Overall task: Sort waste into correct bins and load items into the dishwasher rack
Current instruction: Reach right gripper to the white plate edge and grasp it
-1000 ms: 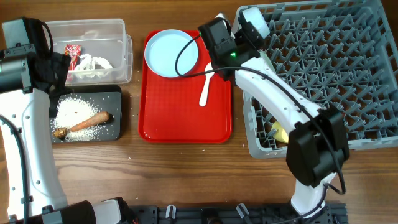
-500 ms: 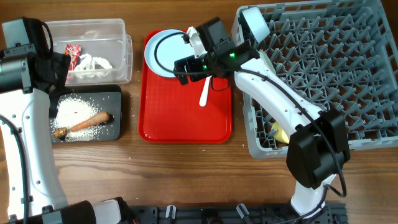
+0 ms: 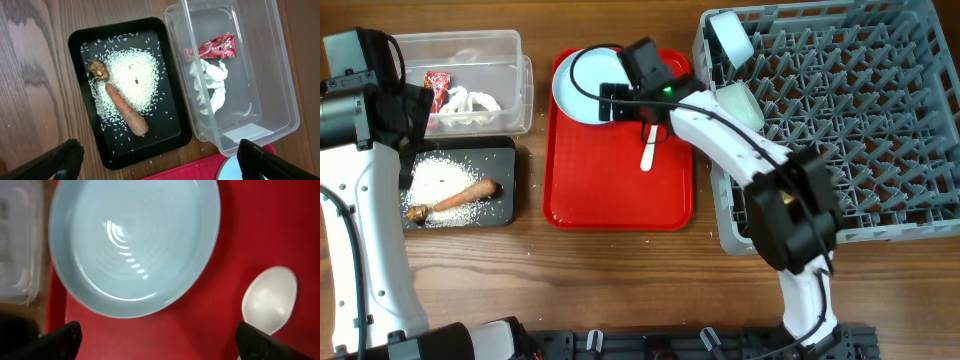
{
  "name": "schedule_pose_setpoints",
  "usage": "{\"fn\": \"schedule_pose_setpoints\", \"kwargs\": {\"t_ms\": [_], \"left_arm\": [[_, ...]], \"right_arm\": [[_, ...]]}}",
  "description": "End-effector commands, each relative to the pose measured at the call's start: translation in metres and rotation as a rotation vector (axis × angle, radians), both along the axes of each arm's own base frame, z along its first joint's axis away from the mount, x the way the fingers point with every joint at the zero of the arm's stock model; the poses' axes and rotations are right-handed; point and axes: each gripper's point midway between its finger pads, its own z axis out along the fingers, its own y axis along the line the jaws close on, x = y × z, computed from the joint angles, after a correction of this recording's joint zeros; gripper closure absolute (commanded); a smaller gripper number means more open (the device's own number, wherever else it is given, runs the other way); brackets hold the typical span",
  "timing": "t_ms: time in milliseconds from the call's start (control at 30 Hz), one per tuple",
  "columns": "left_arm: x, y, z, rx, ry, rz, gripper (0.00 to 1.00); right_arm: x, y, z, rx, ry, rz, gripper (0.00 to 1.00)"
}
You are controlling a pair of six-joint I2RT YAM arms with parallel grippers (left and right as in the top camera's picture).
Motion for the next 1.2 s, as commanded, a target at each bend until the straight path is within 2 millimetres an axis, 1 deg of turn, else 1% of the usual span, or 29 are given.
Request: {"fn": "schedule_pose_setpoints", "kwargs": {"t_ms": [0,67,100,167,200,233,300,333,500,533,567,633,667,767,833,900,967,1100,1167], "left_arm": [[0.0,0.001,0.005,0.01,-0.011,-0.004,0.0],[0.0,0.001,0.005,0.01,-0.011,-0.004,0.0],[0.0,0.001,0.005,0.01,-0.011,-0.004,0.0],[0.0,0.001,0.005,0.01,-0.011,-0.004,0.0],[0.0,0.001,0.005,0.01,-0.011,-0.004,0.0],[0.0,0.001,0.005,0.01,-0.011,-0.004,0.0],[0.0,0.001,0.005,0.01,-0.011,-0.004,0.0],[0.0,0.001,0.005,0.01,-0.011,-0.004,0.0],[0.0,0.001,0.005,0.01,-0.011,-0.004,0.0],[0.0,0.001,0.005,0.01,-0.011,-0.004,0.0],[0.0,0.001,0.005,0.01,-0.011,-0.004,0.0],[0.0,0.001,0.005,0.01,-0.011,-0.004,0.0],[0.0,0.001,0.005,0.01,-0.011,-0.004,0.0],[0.0,0.001,0.005,0.01,-0.011,-0.004,0.0],[0.0,0.001,0.005,0.01,-0.011,-0.004,0.0],[0.0,0.001,0.005,0.01,-0.011,-0.004,0.0],[0.0,0.001,0.005,0.01,-0.011,-0.004,0.0],[0.0,0.001,0.005,0.01,-0.011,-0.004,0.0],[0.0,0.001,0.005,0.01,-0.011,-0.004,0.0]], "right_arm": [[0.009,0.0,0.003,0.075,0.02,-0.176,0.03],[0.018,-0.002,0.001,0.066,-0.017,-0.197,0.1],[0.022,-0.003,-0.002,0.058,-0.03,-0.207,0.12],[0.026,-0.003,-0.014,0.049,-0.033,-0.214,0.16],[0.026,-0.003,-0.02,0.047,-0.026,-0.218,0.19],[0.026,-0.003,-0.031,0.048,-0.008,-0.235,0.2],[0.024,-0.004,-0.051,0.041,0.025,-0.259,0.27],[0.024,-0.004,-0.057,0.041,0.035,-0.272,0.31],[0.026,-0.003,-0.063,0.043,0.033,-0.272,0.46],[0.025,-0.003,-0.064,0.041,0.034,-0.273,0.58],[0.025,-0.004,-0.065,0.037,0.036,-0.274,0.65],[0.022,-0.006,-0.067,0.026,0.051,-0.278,0.83],[0.02,-0.007,-0.068,0.022,0.057,-0.277,0.89],[0.017,-0.008,-0.07,0.014,0.069,-0.276,0.95],[0.014,-0.009,-0.071,0.008,0.085,-0.275,0.95],[0.012,-0.01,-0.068,0.001,0.108,-0.27,0.95],[0.011,-0.012,-0.058,-0.033,0.119,-0.237,0.96],[0.014,-0.024,-0.021,-0.148,0.075,-0.112,0.96],[0.017,-0.029,0.0,-0.18,0.034,-0.027,0.96]]}}
